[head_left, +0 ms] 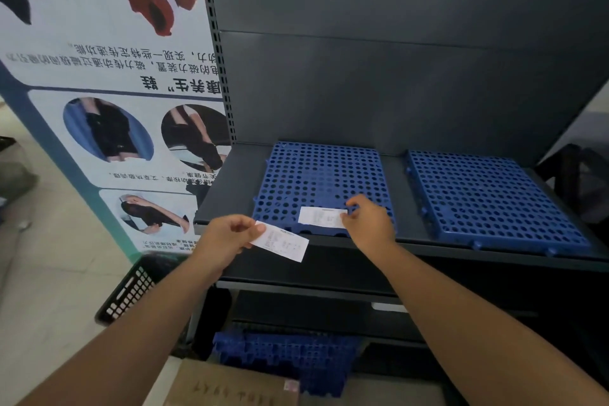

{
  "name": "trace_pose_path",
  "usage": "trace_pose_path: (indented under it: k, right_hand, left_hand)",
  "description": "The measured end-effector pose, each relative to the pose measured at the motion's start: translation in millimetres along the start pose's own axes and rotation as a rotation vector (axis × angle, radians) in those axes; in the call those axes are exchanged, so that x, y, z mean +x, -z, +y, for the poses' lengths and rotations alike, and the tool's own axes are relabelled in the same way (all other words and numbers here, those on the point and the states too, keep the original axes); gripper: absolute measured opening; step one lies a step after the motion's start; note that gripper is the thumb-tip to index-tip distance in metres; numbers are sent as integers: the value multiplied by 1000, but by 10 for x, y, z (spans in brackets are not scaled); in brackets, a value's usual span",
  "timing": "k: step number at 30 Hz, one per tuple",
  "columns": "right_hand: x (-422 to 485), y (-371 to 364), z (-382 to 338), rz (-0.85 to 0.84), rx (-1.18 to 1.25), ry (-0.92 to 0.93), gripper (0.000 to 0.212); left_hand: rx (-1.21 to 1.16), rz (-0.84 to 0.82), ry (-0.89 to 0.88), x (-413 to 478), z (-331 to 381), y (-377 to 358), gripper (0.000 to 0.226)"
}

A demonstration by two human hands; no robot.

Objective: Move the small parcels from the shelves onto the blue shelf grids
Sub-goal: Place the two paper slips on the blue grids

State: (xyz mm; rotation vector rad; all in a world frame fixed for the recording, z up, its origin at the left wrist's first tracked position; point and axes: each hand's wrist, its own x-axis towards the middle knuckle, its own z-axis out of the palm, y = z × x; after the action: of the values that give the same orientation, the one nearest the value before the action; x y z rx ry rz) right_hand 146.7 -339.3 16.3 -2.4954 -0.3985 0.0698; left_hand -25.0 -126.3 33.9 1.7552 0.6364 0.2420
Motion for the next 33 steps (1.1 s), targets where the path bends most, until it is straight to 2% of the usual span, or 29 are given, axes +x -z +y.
trace_pose_path:
  k: [6,10,15,20,25,30,33]
  right_hand:
    - [-9,-32,-33,32,-171,71,14]
    - [16,-31,-24,27,-165,71,15]
    - [-80,104,-43,92,6,112,19]
    - [-479,423,-98,-83,379,144,23]
    - [-718,885,3,-4,713,19,36]
    - [-809,1411,271,68,699,102,13]
    - [-836,1651,402,105,692,102,12]
  left_hand:
    - [-5,-31,-10,-9,-20,-31,9]
    - [-18,-49,-13,-38,-15,-46,10]
    - [-104,-61,-31,-81,157,-129,11]
    - [-141,-83,-86,-107,509,-440,15]
    - [-150,-71,-172,-200,903,-854,18]
    - [-178,-45,-240,-423,1272,-1278,19]
    - [-184,-52,-267,-544,1470,-1509,17]
